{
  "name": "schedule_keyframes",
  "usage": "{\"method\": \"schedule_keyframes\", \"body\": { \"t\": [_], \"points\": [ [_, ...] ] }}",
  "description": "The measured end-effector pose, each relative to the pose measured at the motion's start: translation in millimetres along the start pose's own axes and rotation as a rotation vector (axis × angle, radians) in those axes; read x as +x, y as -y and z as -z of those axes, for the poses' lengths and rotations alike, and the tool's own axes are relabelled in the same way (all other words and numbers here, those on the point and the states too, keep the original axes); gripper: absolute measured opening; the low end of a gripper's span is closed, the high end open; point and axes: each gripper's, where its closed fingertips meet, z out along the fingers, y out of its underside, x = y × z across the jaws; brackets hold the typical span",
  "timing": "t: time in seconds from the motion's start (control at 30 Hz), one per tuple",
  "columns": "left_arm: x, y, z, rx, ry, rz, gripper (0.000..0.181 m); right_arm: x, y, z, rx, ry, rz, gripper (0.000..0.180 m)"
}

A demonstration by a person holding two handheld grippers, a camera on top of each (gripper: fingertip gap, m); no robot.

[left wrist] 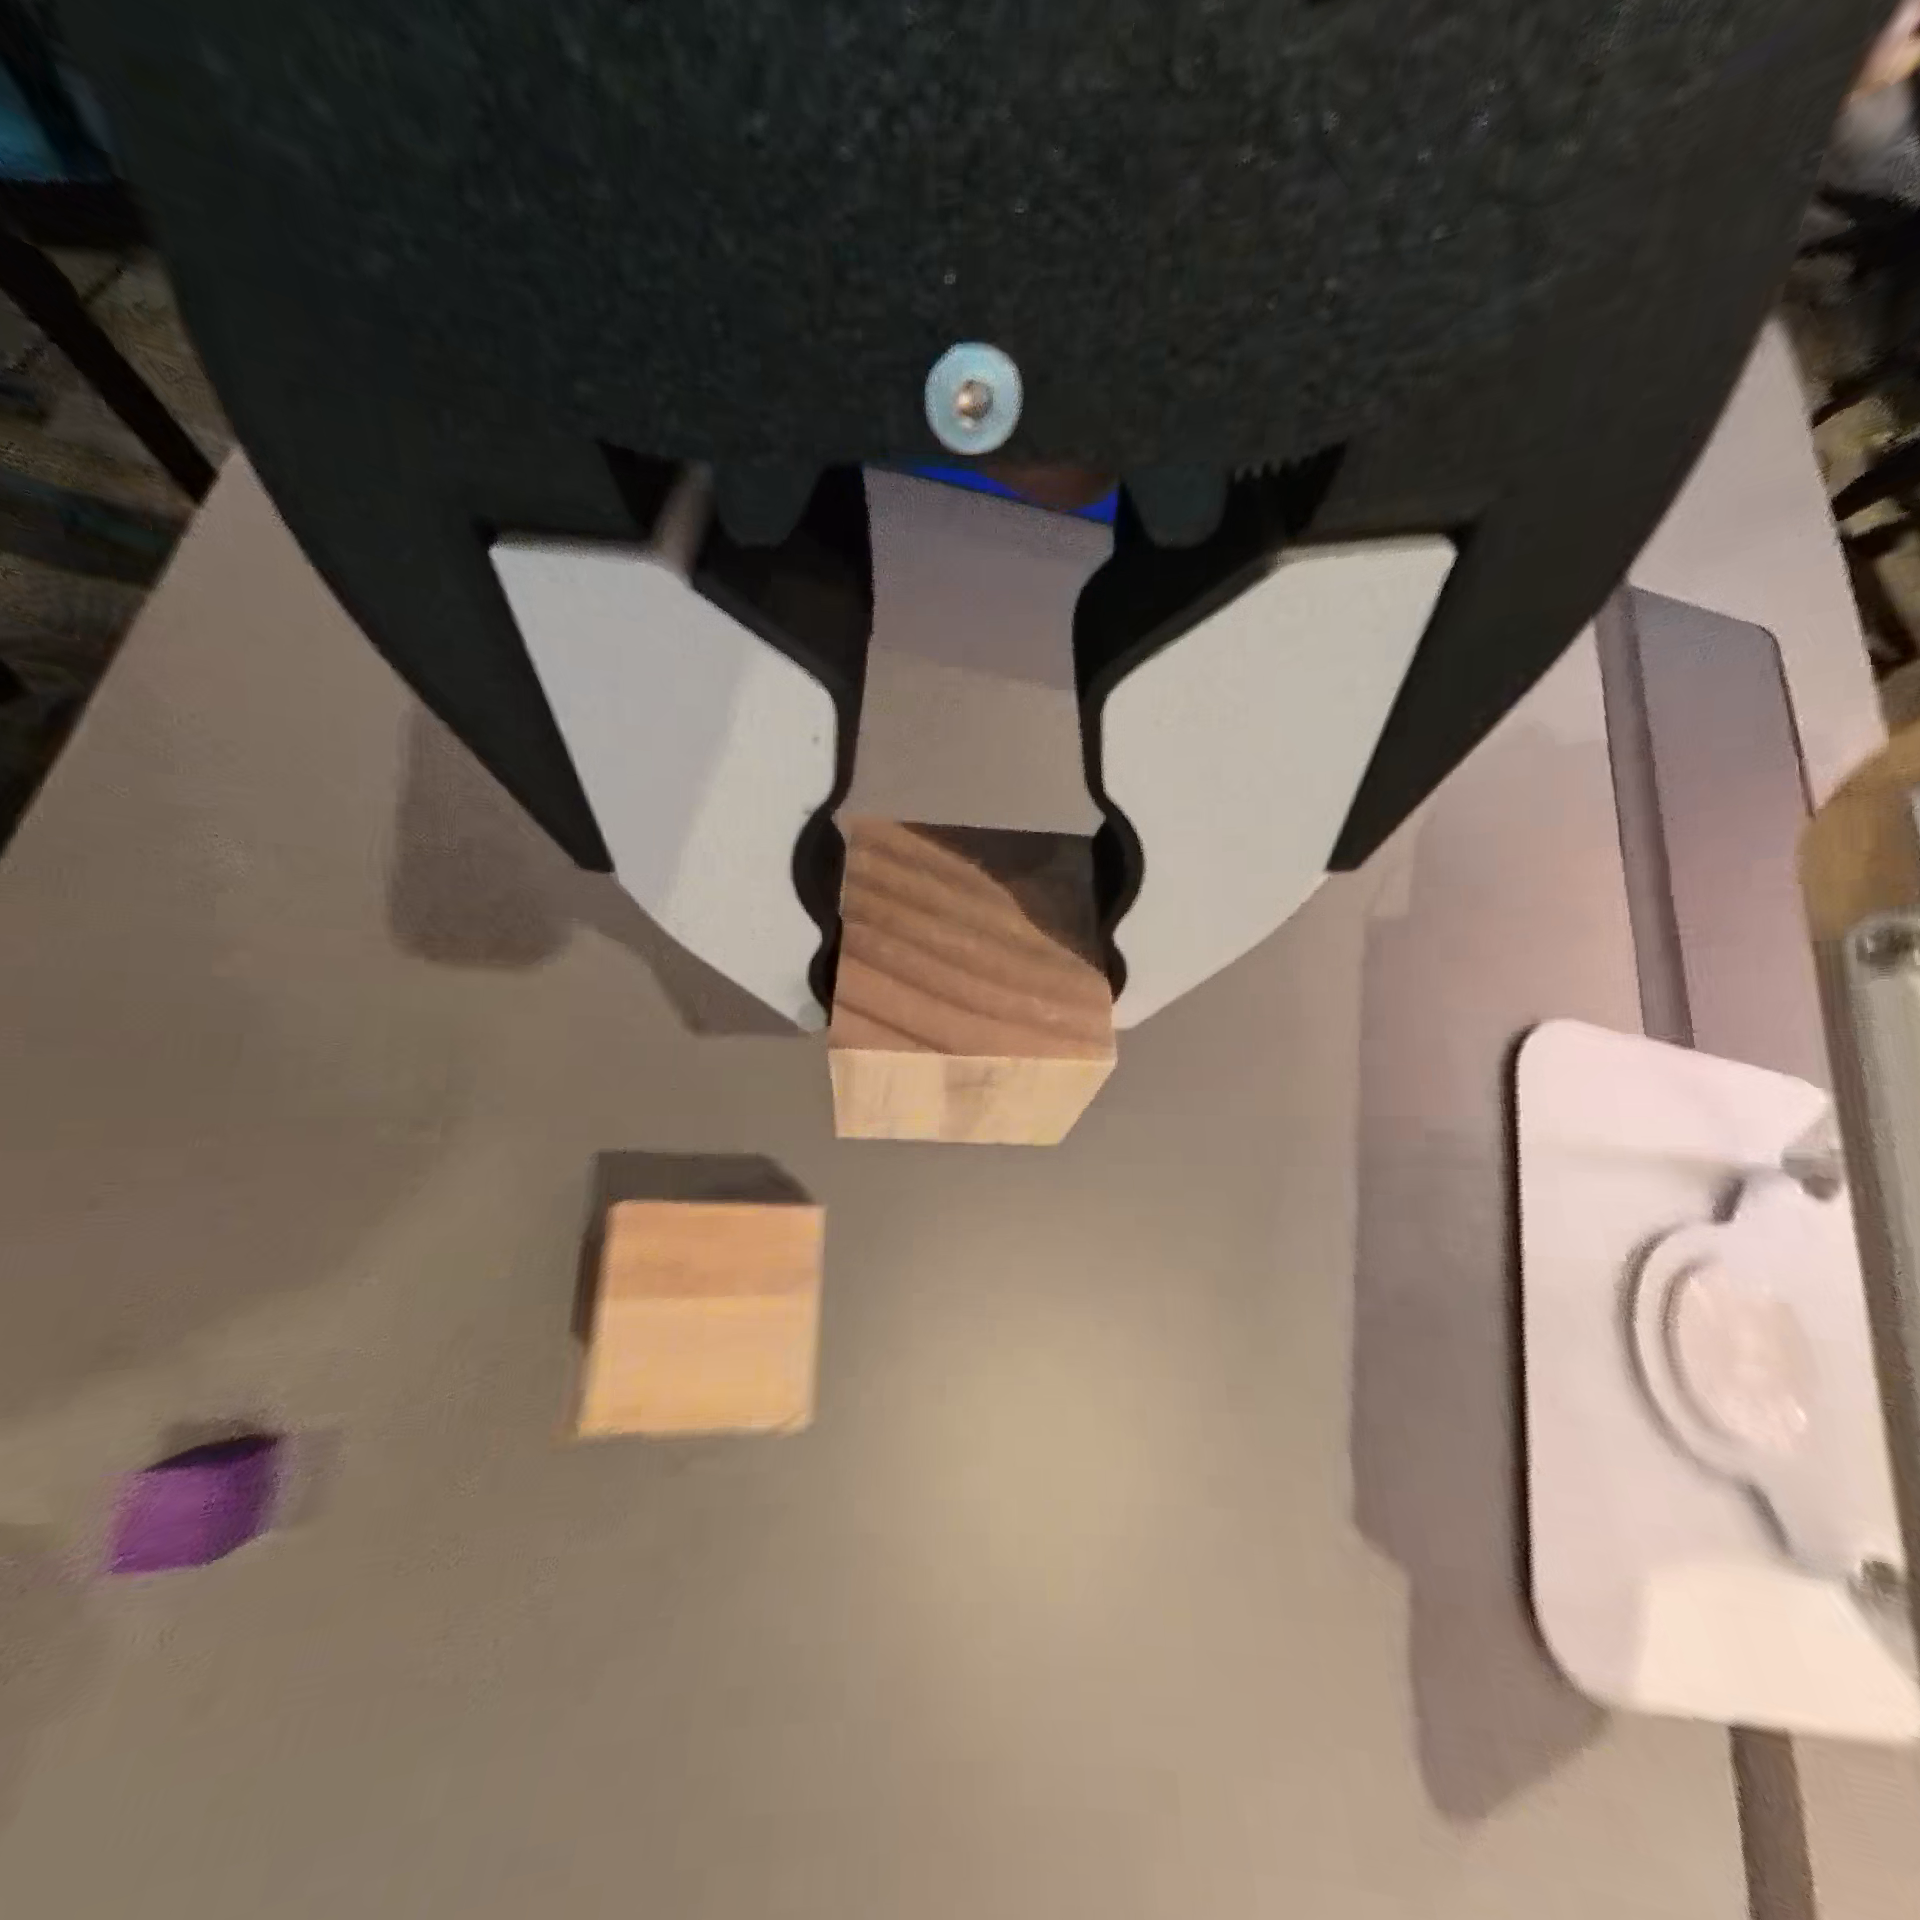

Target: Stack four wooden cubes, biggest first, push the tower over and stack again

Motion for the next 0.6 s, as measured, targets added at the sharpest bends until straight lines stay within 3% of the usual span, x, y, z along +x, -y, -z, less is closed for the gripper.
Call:
{"method": "schedule_keyframes", "body": {
  "t": [0.17,0.37,0.6],
  "points": [
    [35,34,-21,-0.08,-0.046,-0.039,0.045,-2,5,5,0.01,-0.008,0.014,0.016],
    [48,35,-59,-0.172,-0.089,-0.041,0.045,0,13,13,0.034,-0.036,0.037,0.016],
    [49,35,-69,-0.158,-0.109,-0.009,0.045,-1,14,13,0.038,-0.028,0.033,0.016]
  ]
}}
